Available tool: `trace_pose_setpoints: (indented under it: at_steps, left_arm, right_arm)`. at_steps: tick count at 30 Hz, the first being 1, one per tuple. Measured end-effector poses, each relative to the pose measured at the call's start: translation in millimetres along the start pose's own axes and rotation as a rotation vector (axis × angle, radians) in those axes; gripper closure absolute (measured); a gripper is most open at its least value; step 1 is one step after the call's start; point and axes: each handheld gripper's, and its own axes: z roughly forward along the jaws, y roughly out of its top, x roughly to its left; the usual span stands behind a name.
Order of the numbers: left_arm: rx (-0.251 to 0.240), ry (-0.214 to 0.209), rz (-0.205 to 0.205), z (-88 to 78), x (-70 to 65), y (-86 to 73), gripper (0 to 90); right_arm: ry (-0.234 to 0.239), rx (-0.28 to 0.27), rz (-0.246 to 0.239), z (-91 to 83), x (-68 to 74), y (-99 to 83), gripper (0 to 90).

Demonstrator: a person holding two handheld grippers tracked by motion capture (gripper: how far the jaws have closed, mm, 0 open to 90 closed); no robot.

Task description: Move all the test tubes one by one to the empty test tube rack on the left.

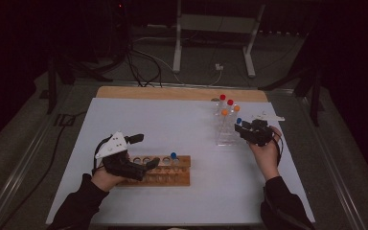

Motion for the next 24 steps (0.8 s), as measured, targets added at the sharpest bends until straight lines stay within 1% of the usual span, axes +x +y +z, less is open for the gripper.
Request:
trace_pose_setpoints:
  at_steps: [10,17,20,21,22,24]
  left_arm:
    - [0.002,-0.004,-0.004,0.7,-0.3,-0.2,2.3]
    - [0.014,-0.011,-0.004,1.9,0.1,-1.0,2.3]
    - [0.015,-0.017,-0.011,1.9,0.8,-0.9,2.3]
    - [0.016,-0.019,-0.011,1.8,0.8,-0.9,2.3]
    - [0.017,-0.019,-0.012,1.9,0.8,-0.9,2.3]
    - [0.018,-0.022,-0.014,2.1,0.8,-1.0,2.3]
  right_arm:
    - [-0.006,0.002,-0.017,5.4,1.2,1.0,75.3]
    - [-0.012,-0.012,-0.038,4.3,3.0,3.2,76.7]
    - [-0.018,-0.019,-0.048,0.0,3.5,6.2,76.9]
    - [-0.017,-0.024,-0.047,-1.8,3.5,7.2,76.9]
    - [-0.005,-0.027,-0.039,-3.8,3.3,8.3,76.9]
    - [-0.009,-0.040,-0.047,-8.5,4.2,11.1,76.9]
